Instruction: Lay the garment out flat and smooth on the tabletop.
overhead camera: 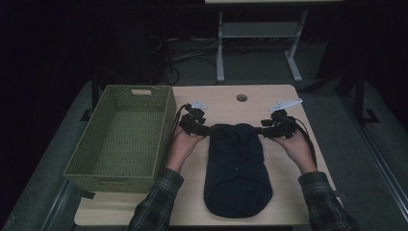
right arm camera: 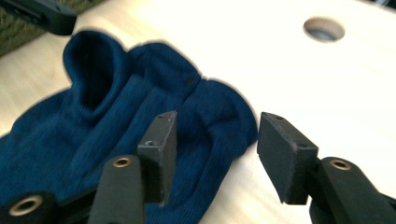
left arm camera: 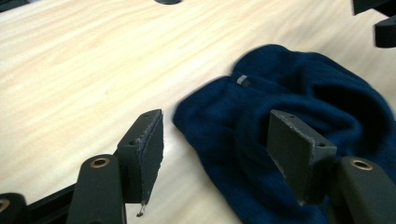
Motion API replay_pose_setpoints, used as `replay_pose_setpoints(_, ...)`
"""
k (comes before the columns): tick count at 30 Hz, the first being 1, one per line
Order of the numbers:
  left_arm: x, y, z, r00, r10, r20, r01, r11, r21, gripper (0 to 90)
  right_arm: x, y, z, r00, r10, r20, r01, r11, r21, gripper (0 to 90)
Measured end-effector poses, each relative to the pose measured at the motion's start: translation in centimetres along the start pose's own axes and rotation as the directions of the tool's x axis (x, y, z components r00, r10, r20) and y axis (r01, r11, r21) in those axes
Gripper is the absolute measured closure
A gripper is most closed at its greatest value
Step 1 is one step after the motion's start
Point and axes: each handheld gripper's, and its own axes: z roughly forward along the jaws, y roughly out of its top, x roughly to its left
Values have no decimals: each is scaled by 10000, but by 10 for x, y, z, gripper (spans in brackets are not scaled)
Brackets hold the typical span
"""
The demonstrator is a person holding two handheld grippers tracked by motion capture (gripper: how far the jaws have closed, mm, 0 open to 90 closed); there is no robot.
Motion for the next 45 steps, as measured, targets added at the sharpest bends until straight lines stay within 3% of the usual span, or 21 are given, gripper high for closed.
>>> replay_pose_setpoints(3, 7, 6, 9, 9999, -112, -106, 113, 9999, 64, 368, -6, 5, 5, 9998, 167, 65, -168, 9997, 194, 468)
replay_pose_setpoints(6, 13, 10, 21, 9998, -156, -78, 159, 9994, 293, 368, -12, 6, 7, 9995, 307, 122, -306, 9995, -101, 469)
replay_pose_setpoints(9, 18, 12, 34, 9999, -85, -118, 92, 9980, 618, 367, -19, 4, 12, 9982, 582, 118, -581, 9983, -64, 465)
replay_pose_setpoints(17, 29, 5, 68, 9997, -246, -52, 251, 9898, 1402, 360, -32, -3, 23, 9958, 881, 261, -886, 9959, 163, 449)
replay_pose_setpoints(22, 34, -1, 73, 9994, -344, 34, 334, 9860, 1636, 363, -34, -4, 29, 9942, 1041, 252, -1043, 9945, 68, 451)
replay_pose_setpoints(34, 31, -5, 76, 9998, -141, 153, 118, 9896, 1434, 409, -33, -6, 60, 9930, 1057, 520, -1077, 9935, 372, 468)
replay_pose_setpoints(37, 31, -6, 76, 9998, -85, 176, 60, 9903, 1391, 414, -36, -10, 66, 9922, 1186, 379, -1206, 9912, 555, 466)
replay_pose_setpoints(42, 30, -6, 76, 9989, 98, 464, -160, 9906, 1360, 507, -34, -13, 75, 9954, 950, 143, -959, 9903, 1002, 513)
replay_pose_setpoints(45, 30, -6, 76, 9967, 208, 786, -316, 9897, 1397, 585, -34, -14, 75, 9957, 919, -65, -909, 9912, 963, 593)
